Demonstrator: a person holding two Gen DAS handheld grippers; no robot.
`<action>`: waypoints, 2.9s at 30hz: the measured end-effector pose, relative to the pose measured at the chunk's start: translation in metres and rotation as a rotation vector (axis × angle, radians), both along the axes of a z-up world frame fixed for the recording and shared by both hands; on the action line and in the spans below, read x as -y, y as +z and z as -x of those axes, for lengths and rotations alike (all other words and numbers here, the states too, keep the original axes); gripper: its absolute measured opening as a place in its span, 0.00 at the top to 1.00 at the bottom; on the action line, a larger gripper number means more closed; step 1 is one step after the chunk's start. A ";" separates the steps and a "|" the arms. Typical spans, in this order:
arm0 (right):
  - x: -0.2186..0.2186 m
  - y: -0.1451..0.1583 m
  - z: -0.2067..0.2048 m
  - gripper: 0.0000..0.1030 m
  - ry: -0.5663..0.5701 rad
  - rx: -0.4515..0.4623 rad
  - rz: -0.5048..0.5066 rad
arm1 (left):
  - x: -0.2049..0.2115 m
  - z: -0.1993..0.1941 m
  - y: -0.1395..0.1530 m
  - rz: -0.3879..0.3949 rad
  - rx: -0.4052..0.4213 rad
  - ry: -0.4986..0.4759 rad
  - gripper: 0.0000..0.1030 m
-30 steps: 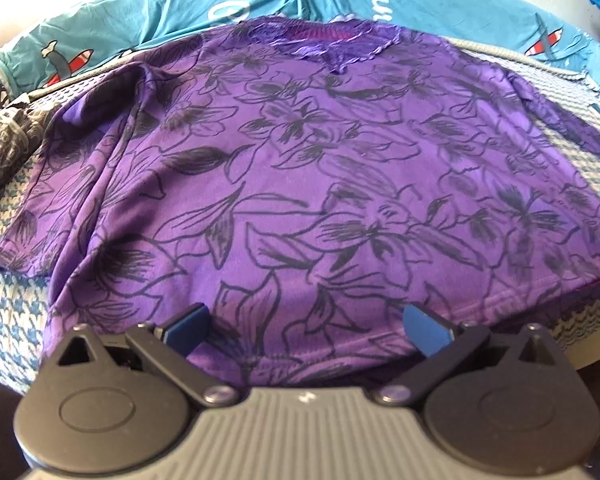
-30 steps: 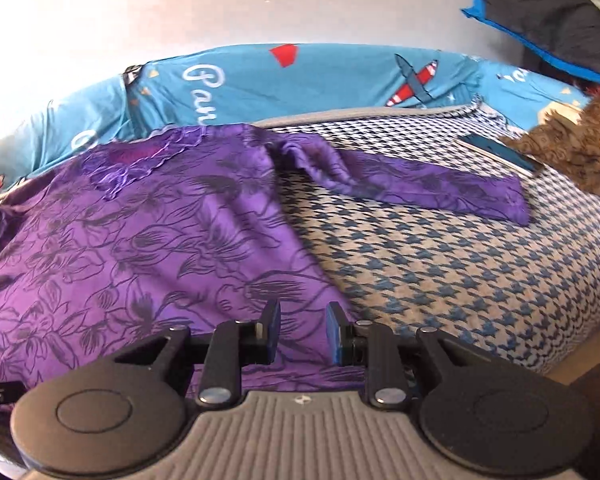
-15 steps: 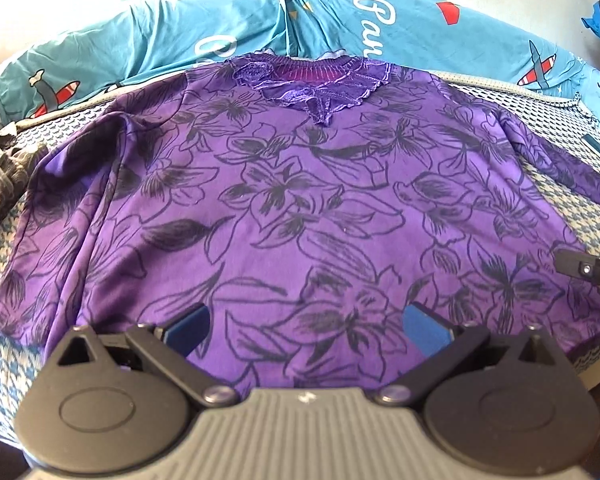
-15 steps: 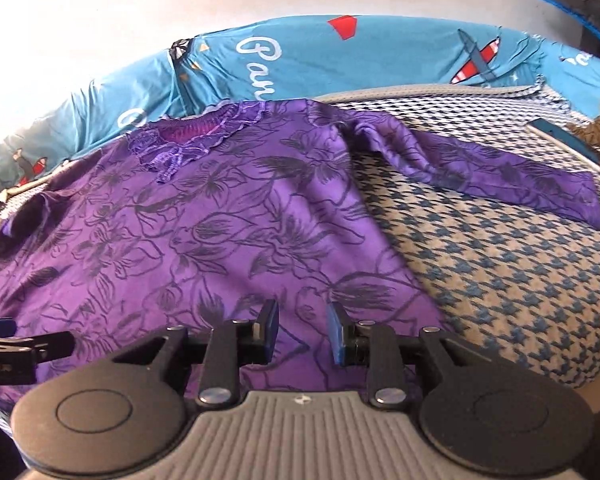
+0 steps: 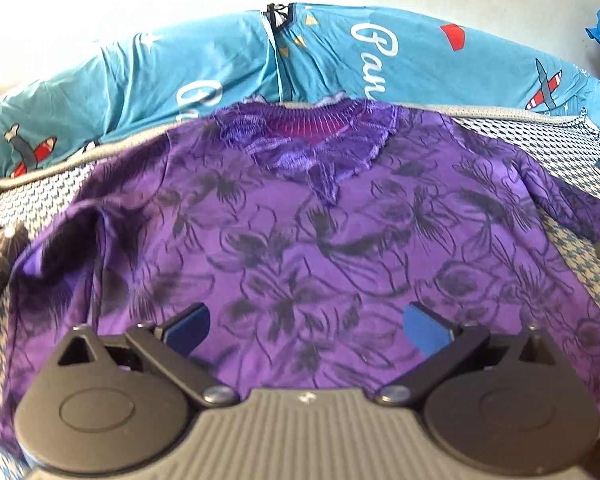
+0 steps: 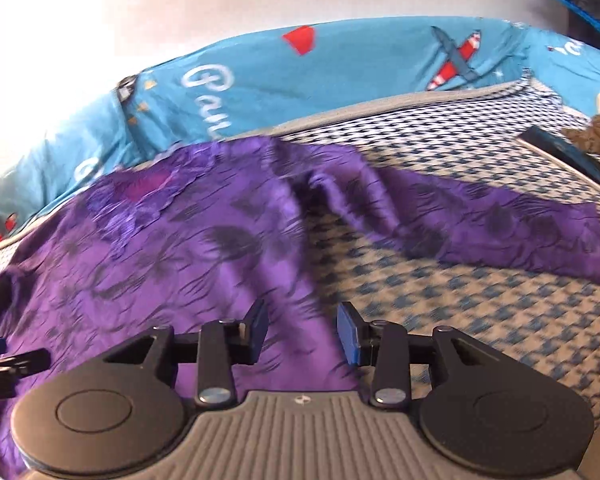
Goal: Fold clothes
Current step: 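Move the open right gripper to the sleeve's cuff, then grasp the sleeve cuff with the right gripper and lift it, then carry the lifted sleeve over the top's body toward the collar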
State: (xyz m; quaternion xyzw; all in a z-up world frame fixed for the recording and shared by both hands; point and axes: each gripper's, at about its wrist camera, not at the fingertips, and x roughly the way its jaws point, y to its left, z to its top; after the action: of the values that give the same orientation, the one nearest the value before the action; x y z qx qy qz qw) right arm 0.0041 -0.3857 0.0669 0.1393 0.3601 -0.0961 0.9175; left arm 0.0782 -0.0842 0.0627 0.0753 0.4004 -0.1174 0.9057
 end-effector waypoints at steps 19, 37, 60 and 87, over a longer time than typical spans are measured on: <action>0.182 -0.034 0.022 0.63 -0.645 -0.041 -0.340 | -0.025 -0.062 0.006 0.034 -0.006 0.054 0.00; 0.197 -0.044 -0.005 0.81 -0.663 0.013 -0.240 | -0.006 -0.048 0.002 -0.024 0.031 -0.027 0.00; 0.164 0.002 -0.061 0.91 -0.468 0.411 -0.426 | 0.019 -0.053 -0.027 -0.038 -0.041 -0.075 0.00; 0.022 0.046 -0.172 0.91 0.030 0.579 -0.440 | -0.013 -0.077 -0.050 0.058 -0.111 0.043 0.00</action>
State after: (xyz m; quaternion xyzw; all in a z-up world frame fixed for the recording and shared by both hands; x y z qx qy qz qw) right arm 0.1757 -0.4075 0.1124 0.3497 0.0993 0.0407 0.9307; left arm 0.1552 -0.0713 0.0127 0.0338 0.4477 -0.1136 0.8863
